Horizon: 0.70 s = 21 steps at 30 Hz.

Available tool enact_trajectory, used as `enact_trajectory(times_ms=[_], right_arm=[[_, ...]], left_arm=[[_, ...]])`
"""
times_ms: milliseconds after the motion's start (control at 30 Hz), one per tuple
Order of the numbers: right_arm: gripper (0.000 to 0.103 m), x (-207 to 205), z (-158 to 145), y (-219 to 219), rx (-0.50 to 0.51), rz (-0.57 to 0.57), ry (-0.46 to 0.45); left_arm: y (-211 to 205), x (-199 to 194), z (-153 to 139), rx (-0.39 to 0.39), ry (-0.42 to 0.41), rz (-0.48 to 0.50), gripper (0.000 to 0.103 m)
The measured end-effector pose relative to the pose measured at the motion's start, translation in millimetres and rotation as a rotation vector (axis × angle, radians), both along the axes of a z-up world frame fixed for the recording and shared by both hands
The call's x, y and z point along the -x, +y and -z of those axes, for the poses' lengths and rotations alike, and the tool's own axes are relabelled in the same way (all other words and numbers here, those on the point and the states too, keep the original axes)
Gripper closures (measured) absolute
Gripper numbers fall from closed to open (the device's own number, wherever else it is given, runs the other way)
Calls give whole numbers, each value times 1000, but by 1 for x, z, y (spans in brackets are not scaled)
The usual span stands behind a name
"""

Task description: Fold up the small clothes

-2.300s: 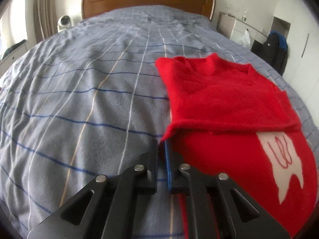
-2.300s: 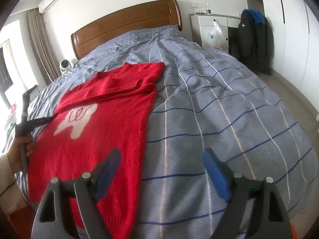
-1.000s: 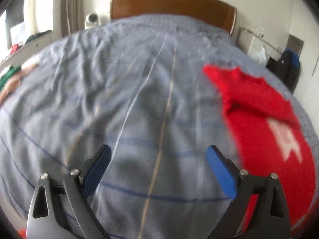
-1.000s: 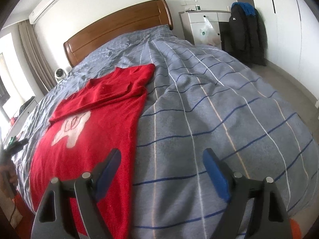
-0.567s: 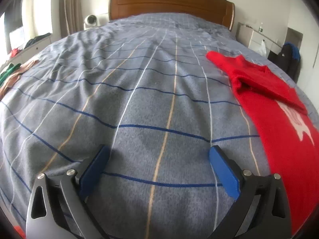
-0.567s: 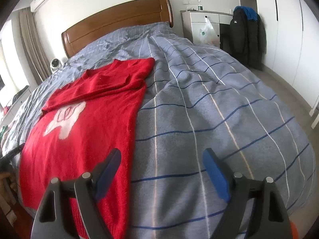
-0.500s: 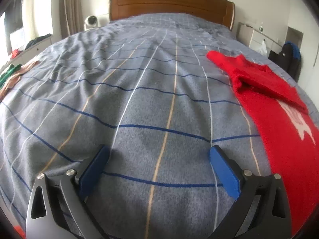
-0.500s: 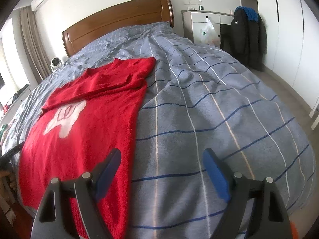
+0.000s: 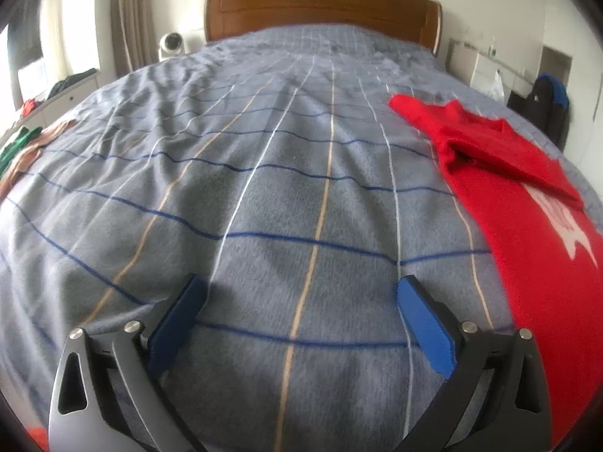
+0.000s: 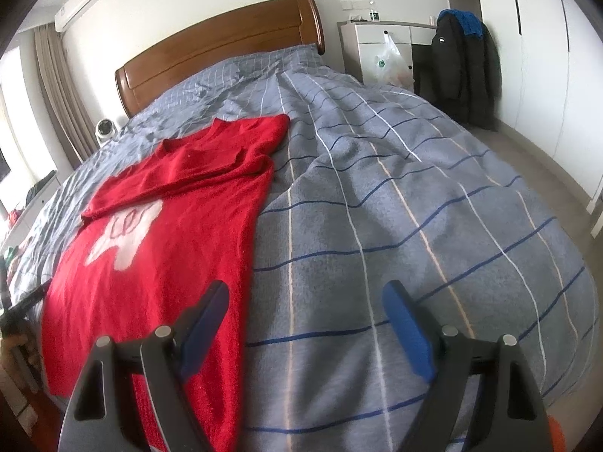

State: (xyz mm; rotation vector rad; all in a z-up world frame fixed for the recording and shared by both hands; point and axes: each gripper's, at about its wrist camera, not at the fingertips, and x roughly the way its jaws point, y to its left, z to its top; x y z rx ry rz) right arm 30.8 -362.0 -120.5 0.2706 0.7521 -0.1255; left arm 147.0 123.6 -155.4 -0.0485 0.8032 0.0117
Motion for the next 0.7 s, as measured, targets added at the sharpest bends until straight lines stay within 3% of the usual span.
enact_trajectory(times_ms=[33,200,333,433,500,600,700], right_arm=[[20,2,-2,-3,-18,-3,0],[20,19,-20,-13,-153,-104,51],[20,38,-4,8,-307,-290,243],[21,45,13,24,-344,-334,313],[24,44,16,25,-329,-317,320],[27,36,21,20,-391,-269,297],[42,28,34,28,-409,-295,333]], left_arm=[[1,4,-6,3,21,5,4],[-8,56,-30,177,129,213,4],[-43,92,-15,261,259,307,6],[-65,98,-5,288,285,331,13],[-76,98,-2,267,301,356,14],[-81,101,-2,269,308,381,19],[-80,103,1,305,325,378,27]])
